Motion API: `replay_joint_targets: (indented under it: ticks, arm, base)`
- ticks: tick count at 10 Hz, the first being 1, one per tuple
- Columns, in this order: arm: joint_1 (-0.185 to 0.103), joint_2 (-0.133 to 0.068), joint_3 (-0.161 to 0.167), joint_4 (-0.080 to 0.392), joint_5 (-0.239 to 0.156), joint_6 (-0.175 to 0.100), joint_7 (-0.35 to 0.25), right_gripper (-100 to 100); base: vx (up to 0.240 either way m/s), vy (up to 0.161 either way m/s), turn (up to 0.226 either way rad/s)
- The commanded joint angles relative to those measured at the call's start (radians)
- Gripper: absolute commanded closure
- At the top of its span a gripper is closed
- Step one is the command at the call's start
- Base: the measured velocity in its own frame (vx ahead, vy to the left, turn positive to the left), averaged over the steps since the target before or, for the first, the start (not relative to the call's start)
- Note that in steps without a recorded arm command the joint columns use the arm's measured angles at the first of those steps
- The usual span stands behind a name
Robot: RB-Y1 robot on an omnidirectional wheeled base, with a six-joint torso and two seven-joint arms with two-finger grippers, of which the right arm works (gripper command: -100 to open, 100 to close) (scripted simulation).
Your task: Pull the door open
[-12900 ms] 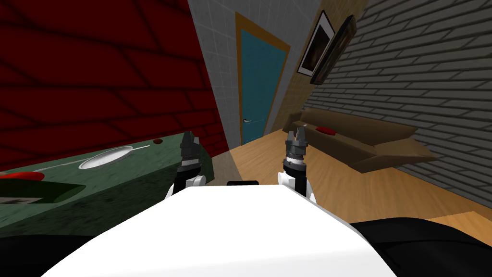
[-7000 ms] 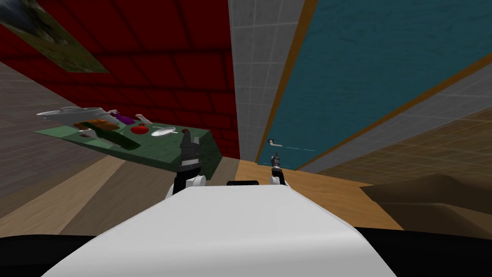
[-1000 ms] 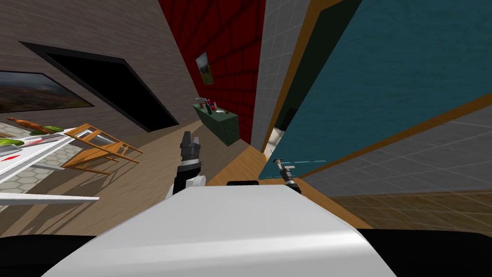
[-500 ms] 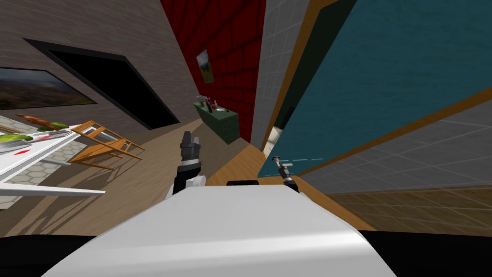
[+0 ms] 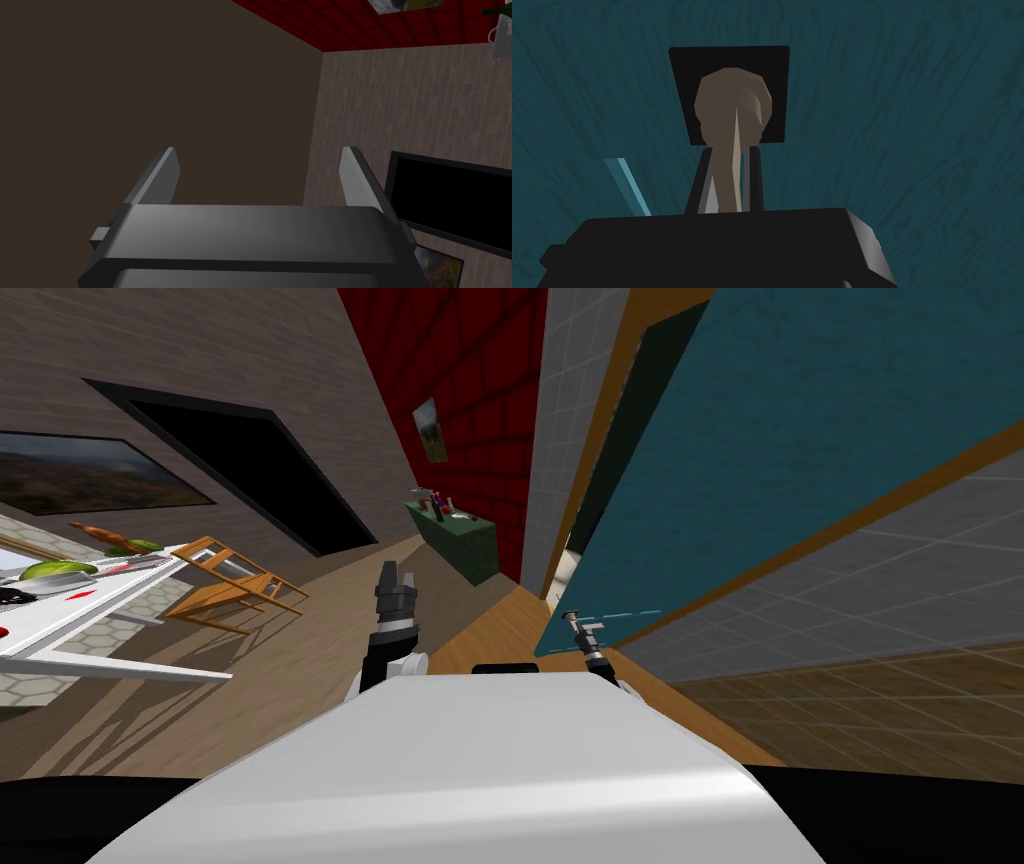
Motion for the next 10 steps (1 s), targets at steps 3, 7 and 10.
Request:
replay_joint_targets:
  ticks: [3, 7, 10]
  arm:
    - [-0.042, 0.028, -0.014, 0.025, 0.064, 0.007, -0.020, 100]
    - [-0.043, 0.024, -0.017, 0.054, 0.067, -0.017, -0.030, 100]
    - [-0.039, 0.005, -0.020, 0.092, 0.058, -0.055, -0.046, 100]
  base:
    - [-0.109, -0.084, 0.018]
    - [-0.093, -0.046, 0.130]
    - [-0.196, -0.037, 0.204]
